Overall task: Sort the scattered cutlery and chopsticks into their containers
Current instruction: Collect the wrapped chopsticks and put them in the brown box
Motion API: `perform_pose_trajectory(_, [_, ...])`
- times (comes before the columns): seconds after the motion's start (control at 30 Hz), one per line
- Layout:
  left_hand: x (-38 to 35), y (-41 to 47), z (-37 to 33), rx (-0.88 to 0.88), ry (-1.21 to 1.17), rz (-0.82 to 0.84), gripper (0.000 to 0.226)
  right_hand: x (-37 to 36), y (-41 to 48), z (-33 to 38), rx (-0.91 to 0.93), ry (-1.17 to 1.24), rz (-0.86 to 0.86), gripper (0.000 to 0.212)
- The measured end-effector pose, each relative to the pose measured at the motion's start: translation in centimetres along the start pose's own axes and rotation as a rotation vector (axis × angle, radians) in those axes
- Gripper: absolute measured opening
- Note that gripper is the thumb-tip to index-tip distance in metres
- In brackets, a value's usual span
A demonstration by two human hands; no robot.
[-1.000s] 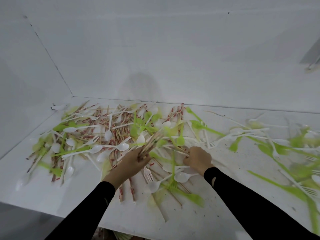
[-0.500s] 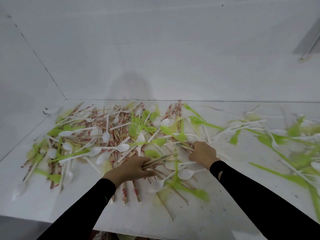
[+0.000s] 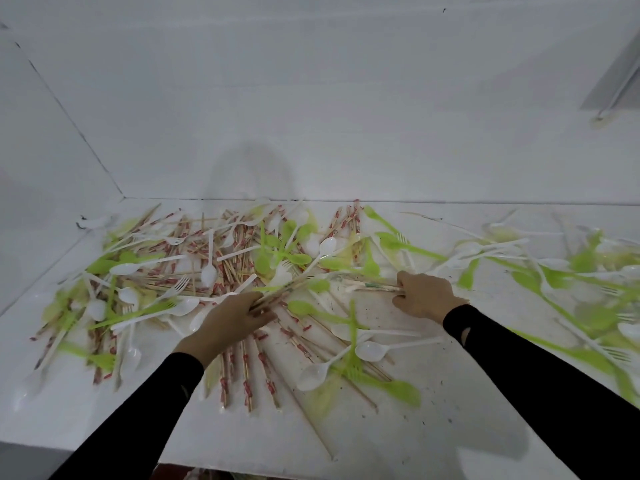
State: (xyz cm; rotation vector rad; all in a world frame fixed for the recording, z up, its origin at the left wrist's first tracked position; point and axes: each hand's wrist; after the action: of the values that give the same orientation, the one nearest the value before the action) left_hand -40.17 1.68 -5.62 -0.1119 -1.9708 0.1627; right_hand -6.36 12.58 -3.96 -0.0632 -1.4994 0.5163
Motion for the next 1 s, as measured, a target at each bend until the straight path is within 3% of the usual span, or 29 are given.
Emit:
perform_pose_trajectory(0.17, [-1.9,-0.1,-3.9,-0.133,-0.226,0.092,0.023,1.4,-1.0,-1.6,0.112,0.039,0.096,0.016])
perform_pose_trajectory(0.27, [-3.5,-0.3,-6.1,-0.122,-0.351,0.244,0.035,1.1,-1.6,-2.0,0.151,0.014,0.126,0.022])
perform_pose_trajectory(0.33, [-4.5,-0.3,-7.2,-0.122,-0.348,0.326,0.051,0.7,-2.1,-2.2,0.171,0.049,0.163,0.024])
perform_pose_trajectory(0.47, [-5.9,0.0,-8.2,-0.140,-0.221,0.323,0.064,-0.3,-3.4,-3.0,0.169,0.383,0.304,0.023])
perform_pose_trajectory(0.63, [-5.7,1.6,-9.5,-0.199,-0.170,0.246,0.026,-0.9,-4.8,-3.3,0.073,0.706,0.394,0.023])
perform_pose_trajectory(0.87, [-3.0,6.5,-10.8,-0.132,-0.027,-0.009,0.022,-1.3,-4.6,-2.2,0.049,0.809,0.281,0.037])
perform_pose_trajectory(1.0, [-2.2,7.3,-9.4,-0.063,-0.061,-0.164,0.022,-2.5,-5.0,-1.7,0.080,0.808,0.279,0.026])
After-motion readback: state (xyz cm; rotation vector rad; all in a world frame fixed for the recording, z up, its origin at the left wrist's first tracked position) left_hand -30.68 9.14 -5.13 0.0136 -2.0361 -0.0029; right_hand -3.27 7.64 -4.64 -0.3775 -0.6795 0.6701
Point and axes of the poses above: each hand's wrist, its own y-axis towards the middle knuckle, its own x-axis out of the back of the hand, z = x × y, and after that the axes turned 3 degrees about z, right-handed
